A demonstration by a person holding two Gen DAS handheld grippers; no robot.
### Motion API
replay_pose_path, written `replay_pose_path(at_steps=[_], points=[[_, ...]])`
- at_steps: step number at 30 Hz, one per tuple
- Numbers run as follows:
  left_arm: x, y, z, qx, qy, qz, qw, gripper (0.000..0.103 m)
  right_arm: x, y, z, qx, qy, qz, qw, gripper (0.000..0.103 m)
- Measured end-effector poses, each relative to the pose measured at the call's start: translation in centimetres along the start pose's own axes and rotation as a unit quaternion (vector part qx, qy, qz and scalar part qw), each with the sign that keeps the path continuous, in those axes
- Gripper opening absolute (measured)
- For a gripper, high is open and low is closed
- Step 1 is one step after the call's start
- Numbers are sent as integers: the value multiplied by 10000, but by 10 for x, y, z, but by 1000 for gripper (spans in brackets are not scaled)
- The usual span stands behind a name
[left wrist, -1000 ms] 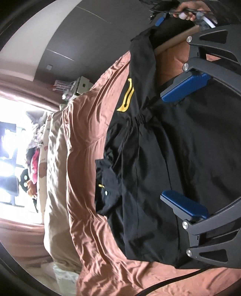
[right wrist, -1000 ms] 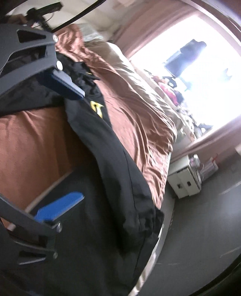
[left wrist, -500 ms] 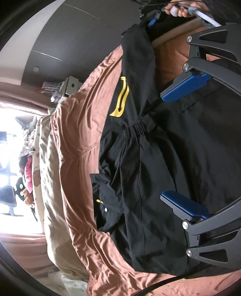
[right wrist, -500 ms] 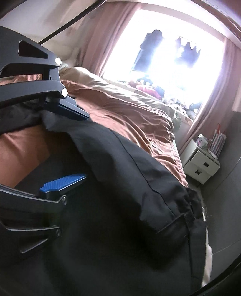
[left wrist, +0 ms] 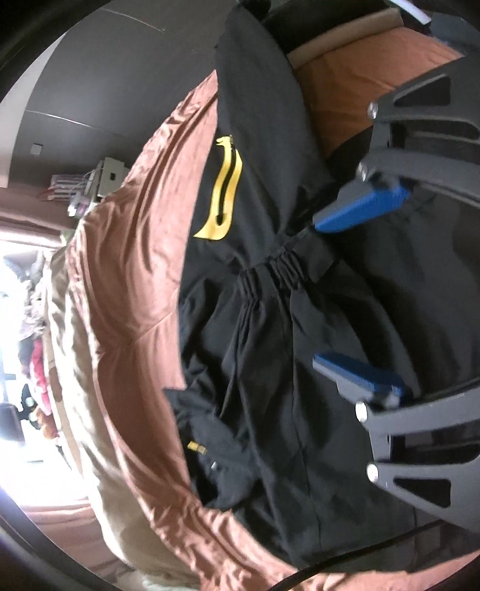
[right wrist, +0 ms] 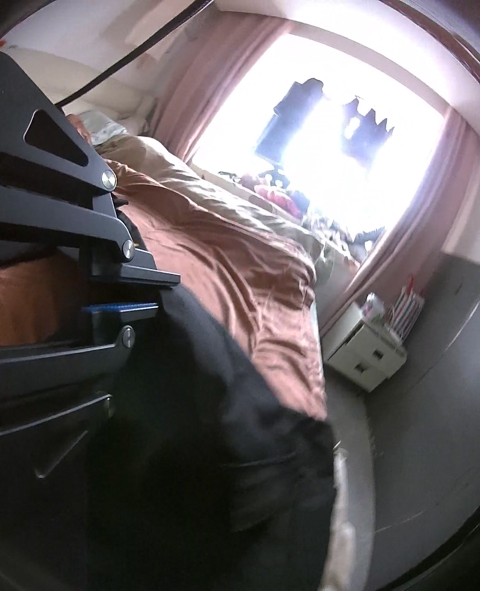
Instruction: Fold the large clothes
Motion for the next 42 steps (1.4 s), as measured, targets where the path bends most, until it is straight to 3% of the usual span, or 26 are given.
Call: replay_pose_path(at_steps=[6, 11, 13, 23, 24, 26, 27, 28, 34, 38, 39, 40, 41, 42], points=[[-49, 1, 1, 77, 255, -367, 9990, 45, 16, -9, -60, 627, -279, 240, 9974, 0], [-79, 3, -1, 210, 466, -643, 9966, 45, 26, -10, -122, 1271, -486, 316, 9902, 0], [-79, 3, -4, 353, 552, -610, 9960, 45, 29, -9, -138, 1495, -310, 342, 9877, 0], [-80, 5, -5, 390, 658, -597, 9953, 45, 52, 18, -60, 364, 526, -42, 9979, 2], [-81, 4, -4, 356, 643, -607, 9954, 45, 55, 20, -56, 273, 556, -33, 9981, 11], [-82, 3, -4, 325, 634, -633, 9954, 45, 60, 25, -46, 79, 530, -11, 9986, 61], [-82, 3, -4, 325, 636, -644, 9954, 45, 62, 26, -44, -5, 429, 38, 9991, 94], [-83, 3, -4, 322, 636, -652, 9953, 45, 64, 26, -49, -54, 326, 78, 9994, 96], [-91, 1, -4, 286, 597, -681, 9955, 45, 29, 29, -43, -370, -59, -252, 9990, 96], [-95, 0, -7, 383, 676, -716, 9944, 45, 0, 17, -26, -354, 364, -213, 9985, 94], [-95, 0, -7, 391, 686, -719, 9943, 45, -8, 12, -23, -356, 518, -205, 9978, 80], [-95, 0, -6, 387, 687, -727, 9942, 45, -12, 8, -21, -349, 642, -216, 9971, 54], [-94, -1, -6, 381, 684, -742, 9942, 45, -20, 3, -20, -348, 795, -253, 9959, 40], [-91, -1, -6, 382, 704, -769, 9938, 45, -26, -2, -18, -365, 882, -255, 9951, 16]])
Point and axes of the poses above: each gripper's, at about its wrist camera, not at the fingertips, and x roughly against the way its jaws point, z to its right, y to its underside, the point moved 1 cm from there along -x, roughly the way its jaws point
